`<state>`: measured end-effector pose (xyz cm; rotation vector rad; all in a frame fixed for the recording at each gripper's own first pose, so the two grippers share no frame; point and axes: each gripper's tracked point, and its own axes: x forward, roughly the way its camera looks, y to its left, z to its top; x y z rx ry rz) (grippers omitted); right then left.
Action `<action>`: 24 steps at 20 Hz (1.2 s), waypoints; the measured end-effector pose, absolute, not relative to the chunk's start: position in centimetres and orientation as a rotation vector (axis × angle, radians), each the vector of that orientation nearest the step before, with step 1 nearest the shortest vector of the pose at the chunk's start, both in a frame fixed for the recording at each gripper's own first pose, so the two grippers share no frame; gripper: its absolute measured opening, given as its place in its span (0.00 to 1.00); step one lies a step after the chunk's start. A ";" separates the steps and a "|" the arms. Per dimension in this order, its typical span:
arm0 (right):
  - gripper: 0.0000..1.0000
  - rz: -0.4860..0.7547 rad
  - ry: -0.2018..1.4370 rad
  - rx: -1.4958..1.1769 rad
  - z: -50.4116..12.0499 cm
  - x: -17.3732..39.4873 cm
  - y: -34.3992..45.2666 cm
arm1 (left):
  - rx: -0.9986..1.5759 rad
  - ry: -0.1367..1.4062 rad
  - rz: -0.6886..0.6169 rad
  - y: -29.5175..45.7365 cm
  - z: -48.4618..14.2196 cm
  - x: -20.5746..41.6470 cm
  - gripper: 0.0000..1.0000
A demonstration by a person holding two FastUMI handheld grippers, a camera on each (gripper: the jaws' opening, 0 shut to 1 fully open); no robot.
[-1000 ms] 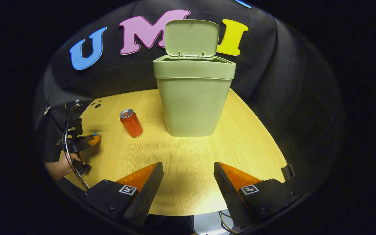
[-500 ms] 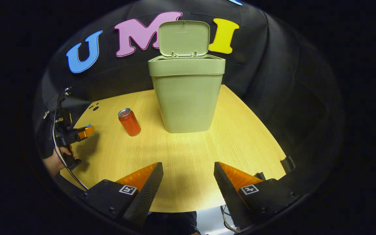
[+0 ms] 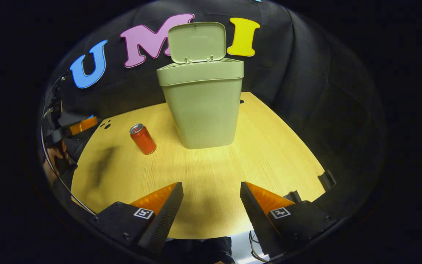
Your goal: Press the lid of the desktop garbage bin to open it, pick up the crumpled paper on the desktop and throw it into the bin, then pick up the pop can on the desktop and drop it into the bin, and finally close the garbage bin lid.
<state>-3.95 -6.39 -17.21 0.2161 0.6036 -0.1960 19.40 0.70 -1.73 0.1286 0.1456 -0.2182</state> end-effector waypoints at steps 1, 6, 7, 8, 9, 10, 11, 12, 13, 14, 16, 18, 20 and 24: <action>0.99 -0.196 0.597 0.221 -17.0 -3.4 -7.2 | 0.122 0.128 -0.236 -0.6 -0.5 19.1 0.31; 0.99 -0.167 0.574 0.264 -16.7 -1.6 -9.7 | 0.084 0.040 -0.307 -8.0 5.2 18.7 0.27; 0.99 -0.149 0.578 0.273 -16.9 -1.3 -9.7 | 0.070 0.021 -0.312 -9.4 6.3 18.7 0.27; 0.99 -0.131 0.583 0.271 -17.0 -1.1 -9.8 | 0.057 0.003 -0.322 -10.7 7.1 18.7 0.27; 1.00 -0.114 0.586 0.261 -17.1 -0.8 -9.9 | 0.045 -0.007 -0.339 -12.3 7.8 18.7 0.27; 1.00 -0.098 0.586 0.253 -17.1 -0.6 -10.0 | 0.040 -0.013 -0.359 -14.0 8.2 18.5 0.23; 1.00 -0.083 0.583 0.247 -17.0 -0.3 -10.1 | 0.043 -0.016 -0.381 -15.6 8.6 18.3 0.27; 1.00 -0.069 0.582 0.241 -17.0 -0.3 -10.2 | 0.052 -0.021 -0.401 -17.0 9.1 18.1 0.27; 1.00 -0.053 0.584 0.233 -17.2 -0.4 -10.2 | 0.060 -0.029 -0.421 -18.3 9.5 18.2 0.27; 0.99 -0.039 0.588 0.224 -17.3 -0.5 -10.2 | 0.065 -0.033 -0.441 -19.8 9.6 18.2 0.27; 1.00 -0.019 0.584 0.202 -17.3 -0.6 -10.4 | 0.061 -0.026 -0.473 -22.2 9.6 18.1 0.27; 1.00 0.010 0.576 0.182 -17.2 -0.6 -10.3 | 0.057 -0.021 -0.498 -24.5 9.7 18.8 0.23; 0.99 0.026 0.583 0.163 -17.5 -0.7 -10.6 | 0.072 -0.013 -0.518 -26.5 9.3 19.2 0.27; 1.00 0.016 0.588 0.183 -17.9 -0.8 -12.1 | 0.077 0.011 -0.541 -29.3 8.2 20.3 0.27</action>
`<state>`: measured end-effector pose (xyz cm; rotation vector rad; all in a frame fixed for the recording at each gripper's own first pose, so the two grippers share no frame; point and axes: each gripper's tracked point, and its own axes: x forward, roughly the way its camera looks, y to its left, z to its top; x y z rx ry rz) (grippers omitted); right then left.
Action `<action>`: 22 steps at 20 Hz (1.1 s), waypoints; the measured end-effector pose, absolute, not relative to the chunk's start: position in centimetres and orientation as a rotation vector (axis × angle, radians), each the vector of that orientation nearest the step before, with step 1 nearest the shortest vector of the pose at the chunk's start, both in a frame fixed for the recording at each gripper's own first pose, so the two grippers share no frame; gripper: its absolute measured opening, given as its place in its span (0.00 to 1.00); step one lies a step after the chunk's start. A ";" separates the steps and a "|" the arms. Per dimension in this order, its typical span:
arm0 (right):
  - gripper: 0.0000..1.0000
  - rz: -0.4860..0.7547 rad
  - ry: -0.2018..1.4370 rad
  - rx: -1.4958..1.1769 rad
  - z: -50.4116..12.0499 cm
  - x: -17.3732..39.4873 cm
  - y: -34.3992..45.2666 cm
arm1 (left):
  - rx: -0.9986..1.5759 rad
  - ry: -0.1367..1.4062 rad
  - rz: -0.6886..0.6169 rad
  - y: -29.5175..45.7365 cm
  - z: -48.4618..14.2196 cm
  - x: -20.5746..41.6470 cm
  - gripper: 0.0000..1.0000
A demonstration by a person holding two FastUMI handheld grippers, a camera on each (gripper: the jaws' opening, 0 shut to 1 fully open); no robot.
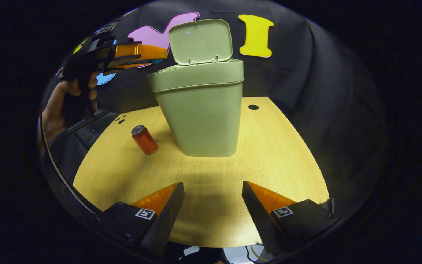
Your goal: Press the lid of the desktop garbage bin to open it, pick up the crumpled paper on the desktop and throw it into the bin, then pick up the pop can on the desktop and drop it into the bin, and finally close the garbage bin lid.
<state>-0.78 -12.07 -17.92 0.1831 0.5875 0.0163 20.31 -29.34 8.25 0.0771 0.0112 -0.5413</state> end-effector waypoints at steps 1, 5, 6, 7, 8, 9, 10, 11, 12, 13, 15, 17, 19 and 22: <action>0.99 0.010 0.591 0.193 -18.1 -0.8 -12.4 | 0.071 0.019 -0.538 -29.7 8.1 20.6 0.27; 0.99 0.006 0.592 0.197 -18.3 -0.4 -13.1 | 0.082 0.042 -0.522 -29.9 7.4 21.7 0.29; 0.99 0.012 0.594 0.194 -18.4 -0.3 -13.0 | 0.087 0.051 -0.530 -30.1 7.2 21.7 0.31; 0.99 0.020 0.597 0.190 -18.5 -0.2 -12.9 | 0.095 0.061 -0.532 -30.1 6.8 21.8 0.35; 0.99 0.027 0.598 0.185 -18.6 -0.1 -12.7 | 0.103 0.058 -0.522 -29.7 7.1 21.7 0.43; 0.99 0.034 0.600 0.184 -18.6 0.0 -12.6 | 0.106 0.048 -0.511 -29.6 7.1 22.1 0.52; 0.99 0.043 0.599 0.188 -18.6 0.3 -12.2 | 0.107 0.035 -0.497 -29.9 6.9 23.1 0.75; 1.00 0.053 0.598 0.190 -18.5 0.5 -11.8 | 0.103 0.023 -0.488 -28.9 7.6 21.9 0.99; 1.00 0.064 0.601 0.186 -18.6 0.8 -11.4 | 0.096 0.011 -0.476 -28.4 8.1 21.6 0.96; 0.99 0.077 0.604 0.180 -18.6 0.9 -10.9 | 0.087 0.003 -0.461 -27.6 8.2 21.4 0.96; 1.00 0.104 0.605 0.170 -18.5 1.2 -9.9 | 0.075 -0.005 -0.419 -25.4 8.5 21.0 0.96; 1.00 0.127 0.605 0.161 -18.3 1.6 -8.8 | 0.059 -0.007 -0.366 -22.3 8.3 20.5 0.96; 1.00 0.142 0.609 0.155 -18.2 2.0 -7.7 | 0.041 -0.001 -0.301 -18.7 7.8 19.9 0.96; 1.00 0.156 0.606 0.158 -17.9 2.6 -6.0 | 0.025 0.016 -0.203 -12.6 6.5 18.4 0.96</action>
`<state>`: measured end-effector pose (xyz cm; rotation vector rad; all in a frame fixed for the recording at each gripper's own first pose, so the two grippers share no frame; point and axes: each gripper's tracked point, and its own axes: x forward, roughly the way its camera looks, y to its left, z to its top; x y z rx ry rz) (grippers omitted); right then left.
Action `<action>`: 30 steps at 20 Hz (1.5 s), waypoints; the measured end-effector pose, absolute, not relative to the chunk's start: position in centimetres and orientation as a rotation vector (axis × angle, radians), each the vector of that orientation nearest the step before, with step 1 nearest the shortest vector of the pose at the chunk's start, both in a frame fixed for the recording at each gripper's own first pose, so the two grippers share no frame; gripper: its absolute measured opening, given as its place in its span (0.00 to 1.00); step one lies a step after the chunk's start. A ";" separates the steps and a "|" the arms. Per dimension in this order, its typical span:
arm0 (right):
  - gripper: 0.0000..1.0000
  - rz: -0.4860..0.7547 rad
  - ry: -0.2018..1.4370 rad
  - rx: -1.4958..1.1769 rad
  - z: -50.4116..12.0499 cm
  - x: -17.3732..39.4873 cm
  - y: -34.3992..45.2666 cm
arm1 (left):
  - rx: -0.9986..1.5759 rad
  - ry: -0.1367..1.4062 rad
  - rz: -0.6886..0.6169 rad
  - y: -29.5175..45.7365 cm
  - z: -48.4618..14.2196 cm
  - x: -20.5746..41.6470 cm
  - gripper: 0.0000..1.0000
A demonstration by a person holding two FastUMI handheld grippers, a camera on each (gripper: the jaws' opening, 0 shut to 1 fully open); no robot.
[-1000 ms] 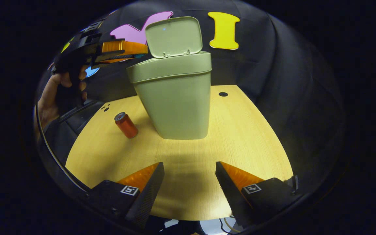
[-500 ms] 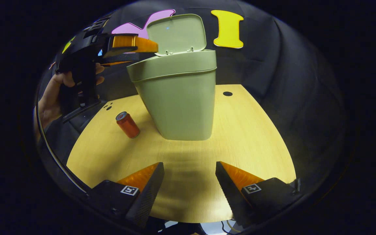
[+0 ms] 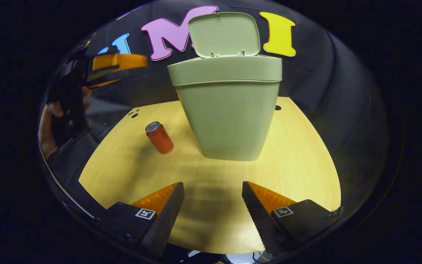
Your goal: Press the lid of the desktop garbage bin to open it, pick up the crumpled paper on the desktop and throw it into the bin, then pick up the pop can on the desktop and drop it into the bin, and finally close the garbage bin lid.
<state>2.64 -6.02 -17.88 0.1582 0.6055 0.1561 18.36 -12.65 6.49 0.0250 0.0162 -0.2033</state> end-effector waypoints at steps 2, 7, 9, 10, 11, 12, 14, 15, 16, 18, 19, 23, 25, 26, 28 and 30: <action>0.99 0.174 0.609 0.145 -17.9 3.0 -4.7 | 0.028 0.033 -0.138 -8.5 5.2 16.8 0.96; 0.99 0.253 0.614 0.096 -17.9 4.3 -0.3 | 0.009 0.105 -0.005 -0.2 0.6 12.2 0.97; 0.99 0.297 0.607 0.067 -17.9 5.0 2.0 | -0.007 0.146 0.038 2.2 -1.5 10.2 0.97; 0.99 0.305 0.595 0.053 -17.9 5.6 2.8 | -0.010 0.163 0.061 3.5 -2.5 9.2 0.97; 1.00 0.318 0.586 0.047 -17.8 6.3 3.8 | -0.011 0.178 0.080 4.6 -3.3 8.1 0.97; 1.00 0.334 0.582 0.046 -17.8 6.8 4.9 | -0.014 0.193 0.098 5.5 -4.2 7.2 0.97; 1.00 0.342 0.576 0.042 -17.7 8.3 6.6 | -0.029 0.216 0.130 7.2 -5.5 5.3 0.97; 1.00 0.344 0.576 0.041 -17.8 9.0 7.3 | -0.038 0.228 0.145 8.1 -6.1 4.4 0.97; 0.99 0.348 0.578 0.043 -17.9 9.6 8.1 | -0.048 0.240 0.162 8.8 -6.7 3.7 0.97; 0.99 0.361 0.575 0.034 -18.1 11.0 9.7 | -0.089 0.266 0.197 10.2 -8.6 2.1 0.97; 0.99 0.365 0.574 0.021 -18.1 11.8 10.2 | -0.107 0.284 0.209 10.6 -9.5 1.4 0.96; 0.99 0.366 0.573 -0.004 -18.4 14.6 12.1 | -0.115 0.334 0.262 12.0 -12.1 -1.0 0.97; 1.00 0.356 0.566 -0.035 -18.8 16.1 12.4 | -0.103 0.347 0.277 12.5 -12.6 -1.9 0.97; 1.00 0.353 0.566 -0.045 -19.0 16.7 12.5 | -0.094 0.351 0.286 12.9 -12.7 -2.3 0.96; 0.99 0.347 0.575 -0.045 -19.6 17.6 13.0 | -0.085 0.356 0.302 13.6 -12.9 -2.9 0.96; 1.00 0.336 0.584 -0.036 -20.1 19.0 13.3 | -0.092 0.366 0.316 14.1 -13.1 -3.4 0.97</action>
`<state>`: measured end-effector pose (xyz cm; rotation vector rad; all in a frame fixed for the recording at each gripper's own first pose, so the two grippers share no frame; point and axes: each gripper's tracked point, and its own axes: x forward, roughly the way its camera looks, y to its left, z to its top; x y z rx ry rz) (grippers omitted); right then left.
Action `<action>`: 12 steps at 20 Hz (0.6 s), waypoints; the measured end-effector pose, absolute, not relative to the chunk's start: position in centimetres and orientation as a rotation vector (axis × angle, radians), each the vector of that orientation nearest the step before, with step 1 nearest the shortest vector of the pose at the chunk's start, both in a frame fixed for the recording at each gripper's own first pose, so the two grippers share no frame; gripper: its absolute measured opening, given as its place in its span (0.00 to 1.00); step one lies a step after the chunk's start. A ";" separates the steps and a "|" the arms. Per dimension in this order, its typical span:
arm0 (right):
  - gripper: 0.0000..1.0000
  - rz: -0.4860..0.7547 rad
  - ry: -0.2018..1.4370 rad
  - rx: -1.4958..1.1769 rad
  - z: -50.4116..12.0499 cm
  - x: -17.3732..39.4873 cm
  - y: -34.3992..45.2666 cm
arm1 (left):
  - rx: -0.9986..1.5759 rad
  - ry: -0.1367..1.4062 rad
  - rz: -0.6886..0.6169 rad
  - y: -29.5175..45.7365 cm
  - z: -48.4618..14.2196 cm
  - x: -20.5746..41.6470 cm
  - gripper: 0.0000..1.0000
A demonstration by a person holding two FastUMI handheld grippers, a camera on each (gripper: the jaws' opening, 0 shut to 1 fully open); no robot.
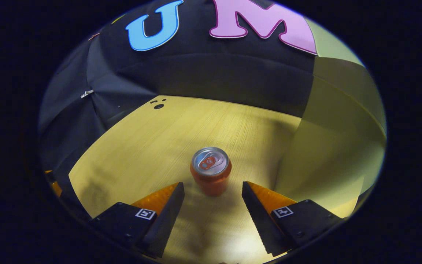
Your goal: Press the lid of the desktop garbage bin to open it, pick up the crumpled paper on the desktop and throw it into the bin, then pick up the pop can on the desktop and drop it into the bin, and finally close the garbage bin lid.
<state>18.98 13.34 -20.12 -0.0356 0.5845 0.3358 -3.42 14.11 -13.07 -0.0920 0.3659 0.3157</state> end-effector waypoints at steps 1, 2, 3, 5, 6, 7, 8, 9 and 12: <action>0.99 0.332 0.590 -0.030 -20.4 19.6 13.6 | -0.094 0.369 0.323 14.4 -13.1 -3.6 0.97; 0.99 0.330 0.595 -0.025 -20.6 20.2 13.8 | -0.093 0.370 0.332 14.7 -13.0 -3.7 0.97; 0.99 0.330 0.600 -0.019 -20.8 20.8 14.1 | -0.092 0.370 0.340 14.9 -12.9 -3.8 0.97; 0.99 0.326 0.614 -0.015 -21.5 21.7 14.8 | -0.092 0.370 0.348 15.1 -12.8 -4.0 0.97; 1.00 0.324 0.622 -0.014 -21.8 22.2 15.0 | -0.092 0.371 0.351 15.2 -12.8 -4.0 0.97; 0.99 0.321 0.626 -0.016 -22.1 22.4 15.0 | -0.090 0.372 0.353 15.2 -12.7 -4.0 0.97; 0.99 0.317 0.632 -0.027 -22.4 22.8 15.2 | -0.090 0.373 0.356 15.3 -12.7 -4.0 0.96; 1.00 0.309 0.632 -0.048 -22.8 23.2 15.1 | -0.091 0.374 0.358 15.3 -12.7 -4.0 0.96; 0.99 0.321 0.654 -0.086 -23.7 23.5 15.2 | -0.100 0.369 0.347 14.7 -12.5 -4.0 0.97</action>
